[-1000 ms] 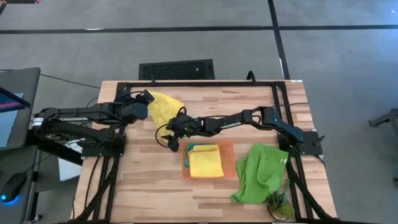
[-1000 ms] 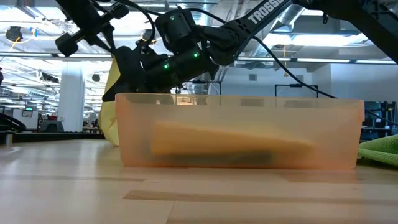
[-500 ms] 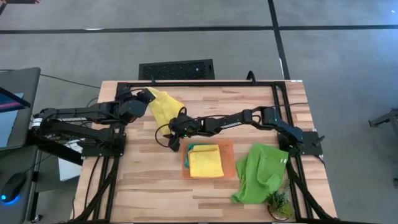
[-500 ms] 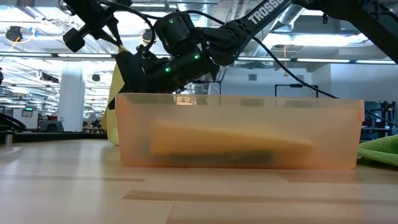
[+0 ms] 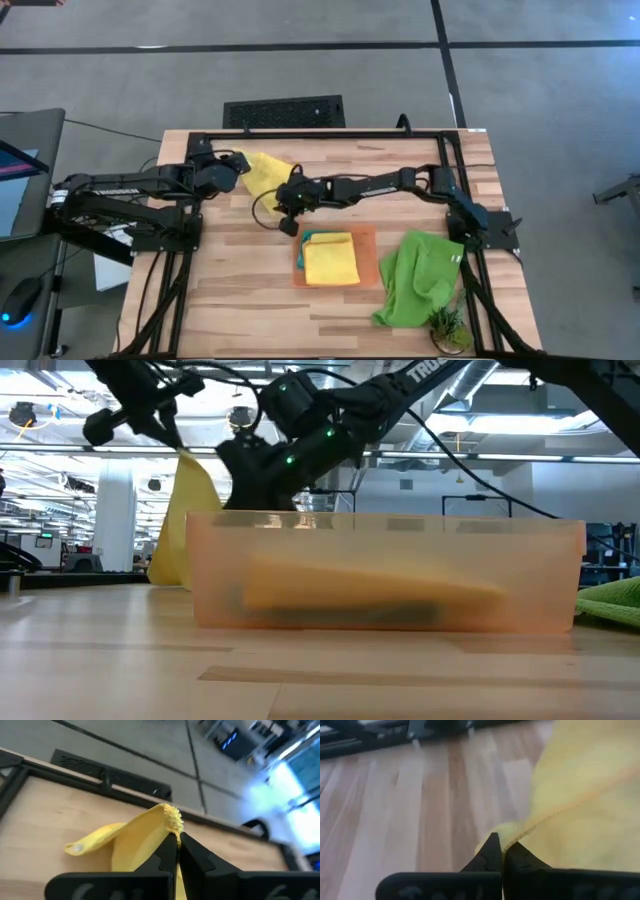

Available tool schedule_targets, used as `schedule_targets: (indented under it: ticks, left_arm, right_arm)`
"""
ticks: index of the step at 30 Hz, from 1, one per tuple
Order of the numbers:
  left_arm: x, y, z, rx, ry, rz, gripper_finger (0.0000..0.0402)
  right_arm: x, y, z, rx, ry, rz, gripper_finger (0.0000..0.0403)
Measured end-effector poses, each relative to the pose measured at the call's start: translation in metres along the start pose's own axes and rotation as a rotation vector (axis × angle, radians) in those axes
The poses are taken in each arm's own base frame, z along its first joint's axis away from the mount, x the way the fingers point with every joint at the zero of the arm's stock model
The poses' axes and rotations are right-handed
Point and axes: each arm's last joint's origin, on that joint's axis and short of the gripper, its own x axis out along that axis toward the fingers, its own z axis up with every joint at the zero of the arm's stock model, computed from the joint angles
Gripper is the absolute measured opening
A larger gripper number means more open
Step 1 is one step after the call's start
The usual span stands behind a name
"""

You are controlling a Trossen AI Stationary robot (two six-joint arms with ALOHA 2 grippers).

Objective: Fold microfiber towels
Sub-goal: Fold the yellow towel

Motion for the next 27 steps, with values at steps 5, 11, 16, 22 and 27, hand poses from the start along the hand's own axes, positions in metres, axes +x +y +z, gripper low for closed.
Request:
schedule_targets:
  ticks: [5,11,16,22,27]
  left_arm:
    - [0.000,0.004,-0.003,0.159,0.081,0.011,0.0000]
    - [-0.001,0.011,-0.007,0.429,0.217,0.020,0.0000]
    - [-0.002,0.018,-0.011,0.639,0.340,0.030,0.0000]
    - [0.001,0.018,-0.019,0.857,0.464,0.004,0.0000]
    - [0.009,0.012,-0.030,0.937,0.533,-0.001,0.0000]
  right_arm:
    - [-0.032,-0.014,0.016,-0.037,0.071,-0.030,0.0004]
    - [-0.073,-0.025,0.022,-0.108,0.226,-0.047,0.0004]
    - [-0.104,-0.030,0.032,-0.152,0.266,-0.053,0.0003]
    - [-0.132,-0.039,0.035,-0.198,0.331,-0.057,0.0003]
    - [-0.137,-0.051,0.032,-0.192,0.366,-0.070,0.0003]
